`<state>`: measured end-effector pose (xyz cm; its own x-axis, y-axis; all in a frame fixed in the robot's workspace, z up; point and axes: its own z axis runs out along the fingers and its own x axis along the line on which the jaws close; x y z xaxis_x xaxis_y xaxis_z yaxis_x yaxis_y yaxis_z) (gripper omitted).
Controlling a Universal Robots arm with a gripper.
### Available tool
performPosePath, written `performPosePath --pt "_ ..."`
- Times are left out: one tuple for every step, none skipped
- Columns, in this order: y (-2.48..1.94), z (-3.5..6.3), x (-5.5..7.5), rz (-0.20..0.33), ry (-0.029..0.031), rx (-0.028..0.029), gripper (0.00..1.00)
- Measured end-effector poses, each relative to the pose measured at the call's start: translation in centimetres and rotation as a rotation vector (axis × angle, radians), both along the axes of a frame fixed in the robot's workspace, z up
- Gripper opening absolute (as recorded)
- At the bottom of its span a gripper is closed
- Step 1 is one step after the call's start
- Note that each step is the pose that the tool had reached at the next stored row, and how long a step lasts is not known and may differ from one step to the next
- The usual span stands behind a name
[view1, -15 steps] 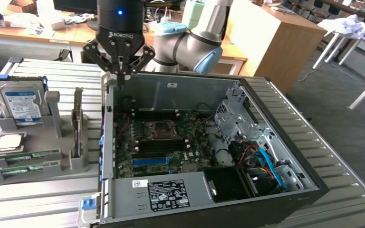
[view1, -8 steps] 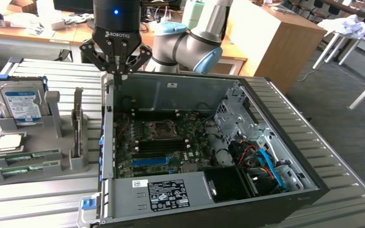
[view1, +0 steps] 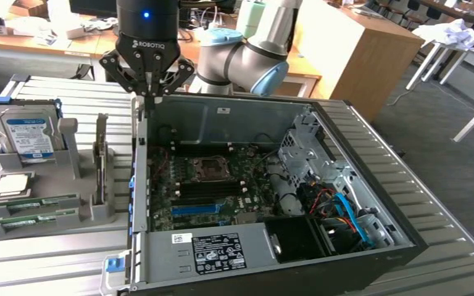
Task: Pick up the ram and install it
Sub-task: 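Reach for the ram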
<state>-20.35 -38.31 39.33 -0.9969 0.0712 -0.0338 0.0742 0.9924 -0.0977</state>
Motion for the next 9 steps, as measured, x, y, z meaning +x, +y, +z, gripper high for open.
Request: performPosePath --pt "0.00 0.00 -0.07 0.000 0.0000 0.0001 0.10" --pt "0.00 0.00 -0.14 0.000 -0.0001 0.0001 0.10" --pt "0.00 -0.01 -0.21 0.000 -0.0001 0.0001 0.10" --pt "0.00 0.00 -0.27 0.000 -0.0001 0.0001 0.10" --pt "0.00 0.00 -0.34 0.000 -0.0001 0.0001 0.10" --pt "0.00 -0.01 -0.40 0.000 -0.0001 0.0001 0.10" --pt "0.00 0.00 -0.46 0.000 0.0000 0.0001 0.10" --pt "0.00 0.00 -0.53 0.000 0.0000 0.0001 0.10" --pt "0.00 0.00 -0.59 0.000 0.0000 0.0001 0.10"
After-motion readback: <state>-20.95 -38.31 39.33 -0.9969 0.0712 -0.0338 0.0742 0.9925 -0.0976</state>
